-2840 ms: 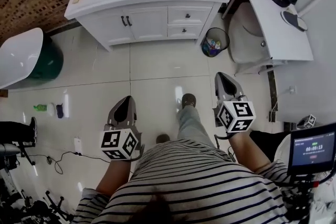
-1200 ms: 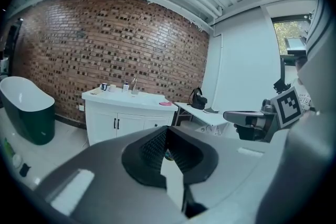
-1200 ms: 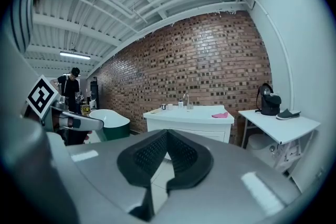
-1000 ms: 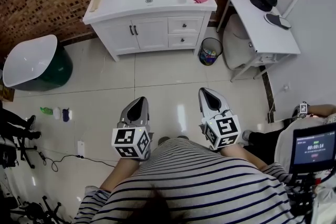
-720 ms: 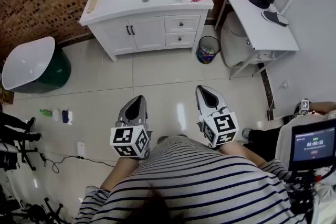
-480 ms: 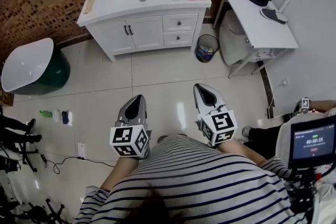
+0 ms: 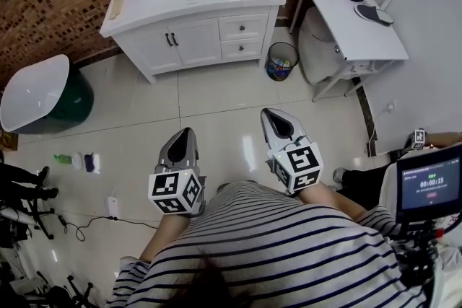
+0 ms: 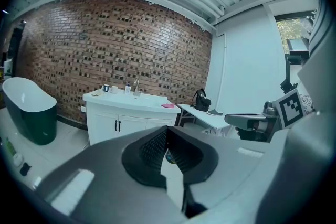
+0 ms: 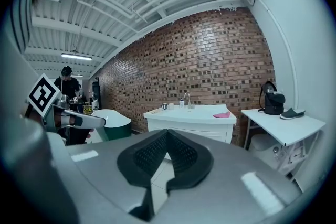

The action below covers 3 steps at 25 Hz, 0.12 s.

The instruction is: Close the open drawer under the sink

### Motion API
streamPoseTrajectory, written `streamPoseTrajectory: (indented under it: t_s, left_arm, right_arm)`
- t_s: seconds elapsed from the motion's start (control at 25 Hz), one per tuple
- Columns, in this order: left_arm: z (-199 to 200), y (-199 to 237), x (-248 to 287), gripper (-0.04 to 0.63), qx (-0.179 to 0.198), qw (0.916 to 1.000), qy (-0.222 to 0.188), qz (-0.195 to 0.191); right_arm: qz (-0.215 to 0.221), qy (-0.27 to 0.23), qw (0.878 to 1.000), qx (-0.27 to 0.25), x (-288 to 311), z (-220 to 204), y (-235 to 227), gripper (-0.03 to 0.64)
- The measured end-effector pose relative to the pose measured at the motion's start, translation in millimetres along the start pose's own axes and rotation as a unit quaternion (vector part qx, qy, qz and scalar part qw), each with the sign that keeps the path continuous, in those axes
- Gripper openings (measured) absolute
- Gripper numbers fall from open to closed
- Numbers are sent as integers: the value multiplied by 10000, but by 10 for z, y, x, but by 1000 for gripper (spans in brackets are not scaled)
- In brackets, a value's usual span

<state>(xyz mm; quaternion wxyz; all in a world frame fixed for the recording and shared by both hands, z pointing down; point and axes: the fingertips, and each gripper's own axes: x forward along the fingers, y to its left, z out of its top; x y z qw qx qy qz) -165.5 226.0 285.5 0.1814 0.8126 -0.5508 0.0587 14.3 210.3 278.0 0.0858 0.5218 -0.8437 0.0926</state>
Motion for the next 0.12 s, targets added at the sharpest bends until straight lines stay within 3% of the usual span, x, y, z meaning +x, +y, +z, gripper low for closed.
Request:
streamPoseTrajectory:
  t_s: [0.12]
  left_arm:
    - [-22, -2, 34, 12, -15, 10000, 35, -26]
  right_arm:
    - [-11, 45, 10000, 24, 20, -30, -13, 0]
